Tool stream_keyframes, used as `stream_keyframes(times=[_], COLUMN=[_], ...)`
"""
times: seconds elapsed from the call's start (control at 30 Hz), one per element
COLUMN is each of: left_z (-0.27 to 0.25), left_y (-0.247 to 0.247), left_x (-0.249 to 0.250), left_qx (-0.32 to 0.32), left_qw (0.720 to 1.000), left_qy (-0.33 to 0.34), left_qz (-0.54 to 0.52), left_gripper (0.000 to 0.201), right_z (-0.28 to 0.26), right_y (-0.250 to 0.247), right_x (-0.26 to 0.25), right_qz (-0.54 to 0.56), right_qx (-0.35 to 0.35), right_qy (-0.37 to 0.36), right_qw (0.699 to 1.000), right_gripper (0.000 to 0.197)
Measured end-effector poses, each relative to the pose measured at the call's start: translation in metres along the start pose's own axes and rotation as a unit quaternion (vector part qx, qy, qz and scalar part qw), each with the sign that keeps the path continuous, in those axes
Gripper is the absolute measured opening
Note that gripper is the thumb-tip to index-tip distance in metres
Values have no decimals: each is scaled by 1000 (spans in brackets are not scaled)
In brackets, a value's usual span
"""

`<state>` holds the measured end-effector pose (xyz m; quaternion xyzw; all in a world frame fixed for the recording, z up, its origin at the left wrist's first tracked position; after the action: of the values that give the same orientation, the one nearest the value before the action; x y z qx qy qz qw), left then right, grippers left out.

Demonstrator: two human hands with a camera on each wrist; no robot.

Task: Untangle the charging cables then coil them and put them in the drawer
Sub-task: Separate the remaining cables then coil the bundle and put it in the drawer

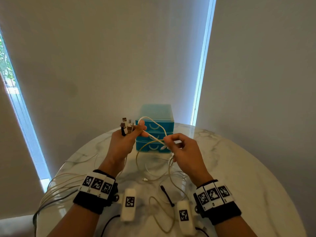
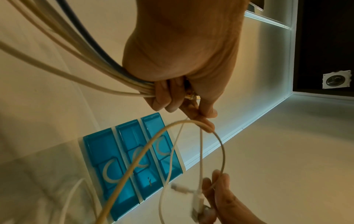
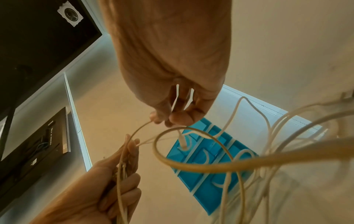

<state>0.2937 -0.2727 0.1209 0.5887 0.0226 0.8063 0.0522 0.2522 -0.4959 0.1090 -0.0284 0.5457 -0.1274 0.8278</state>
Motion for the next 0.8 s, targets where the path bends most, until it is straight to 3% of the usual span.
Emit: stream_keyframes(times=[0.1,0.17,0.23,0.27,0.4,0.5,0.6,0.73,0.8], left_z=[3,5,5,5,4,1,-5,1,6], left_y=[-10,-13,-13,-12,-1,11,23,7,-4], left_x=[-3,-4,-6,-6,-6,-10,-13,-14,-13], left_qx=[34,45,44,37,-24,-78,-122,-36,-6], left_qw=[999,999,999,999,999,997,989,994,998], left_qy=[4,3,-2,-3,-4,-19,-29,-31,-42], left_qz=[-20,-21,-20,-19,-31,19,81,99,52], left_gripper=[44,45,44,44,42,41,38,49,64], right_z=[3,2,-5,-8,-8,-5,-1,5,6], right_y=[-14,-10,6,13,20,8,-8,-36,-39], right_x=[7,11,17,19,14,10,15,13,7], right_qz=[22,-17,-64,-76,-36,89,196,290,273], right_qx=[23,-71,-191,-215,-127,-33,45,118,77], right_qy=[34,65,112,128,135,105,99,56,40], right_qw=[999,995,973,965,982,990,975,948,958], right_gripper=[12,12,25,33,54,35,22,22,26])
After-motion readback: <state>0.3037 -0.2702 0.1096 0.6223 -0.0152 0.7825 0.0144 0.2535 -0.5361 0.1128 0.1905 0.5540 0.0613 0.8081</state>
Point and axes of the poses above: each hand's wrist, its own z-axis towards the middle knuckle, its own y-axis out of the palm, x = y × z, the point moved 8 cm from there along z, towards the middle knuckle, and after that the axes turned 5 degrees about -x, right-handed, at the moved point
